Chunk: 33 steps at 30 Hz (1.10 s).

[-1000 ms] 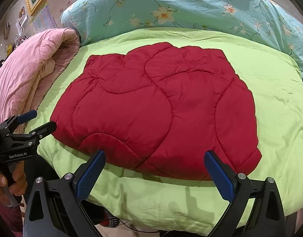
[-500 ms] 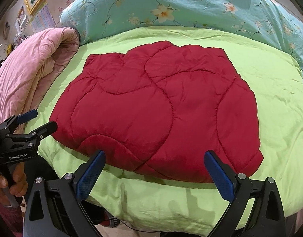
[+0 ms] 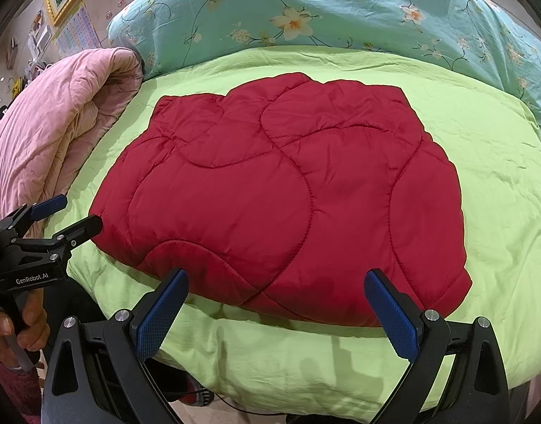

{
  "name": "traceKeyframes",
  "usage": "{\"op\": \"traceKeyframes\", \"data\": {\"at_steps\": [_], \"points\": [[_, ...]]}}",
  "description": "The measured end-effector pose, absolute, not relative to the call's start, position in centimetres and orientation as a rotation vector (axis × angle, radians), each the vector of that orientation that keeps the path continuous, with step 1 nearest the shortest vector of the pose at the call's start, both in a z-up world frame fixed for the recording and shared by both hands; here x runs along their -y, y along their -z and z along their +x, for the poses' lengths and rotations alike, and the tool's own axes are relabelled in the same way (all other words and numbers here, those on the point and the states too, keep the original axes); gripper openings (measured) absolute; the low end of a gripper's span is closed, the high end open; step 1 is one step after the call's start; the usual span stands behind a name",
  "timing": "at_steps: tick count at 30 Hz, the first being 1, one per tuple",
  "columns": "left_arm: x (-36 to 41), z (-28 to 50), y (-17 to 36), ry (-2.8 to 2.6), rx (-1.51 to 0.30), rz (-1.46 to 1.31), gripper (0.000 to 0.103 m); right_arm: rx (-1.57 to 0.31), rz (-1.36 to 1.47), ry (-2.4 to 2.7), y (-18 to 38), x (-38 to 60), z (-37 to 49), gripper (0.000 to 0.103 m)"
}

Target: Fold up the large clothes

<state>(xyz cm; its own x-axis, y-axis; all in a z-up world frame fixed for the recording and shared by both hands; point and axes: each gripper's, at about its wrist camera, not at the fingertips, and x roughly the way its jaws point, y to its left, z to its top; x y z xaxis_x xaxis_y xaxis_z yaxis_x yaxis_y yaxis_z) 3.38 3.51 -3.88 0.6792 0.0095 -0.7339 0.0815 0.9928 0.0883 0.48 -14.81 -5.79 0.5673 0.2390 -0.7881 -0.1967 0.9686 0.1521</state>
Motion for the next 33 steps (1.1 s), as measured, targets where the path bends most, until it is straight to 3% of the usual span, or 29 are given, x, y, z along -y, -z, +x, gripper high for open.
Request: {"op": "traceKeyframes", "data": {"at_steps": [33], "points": [[-3.4,3.19,3.61,0.045,-0.821,0.113,0.103,-0.934,0.049,-0.266,5.76,14.67,0.48,0.1]]}}
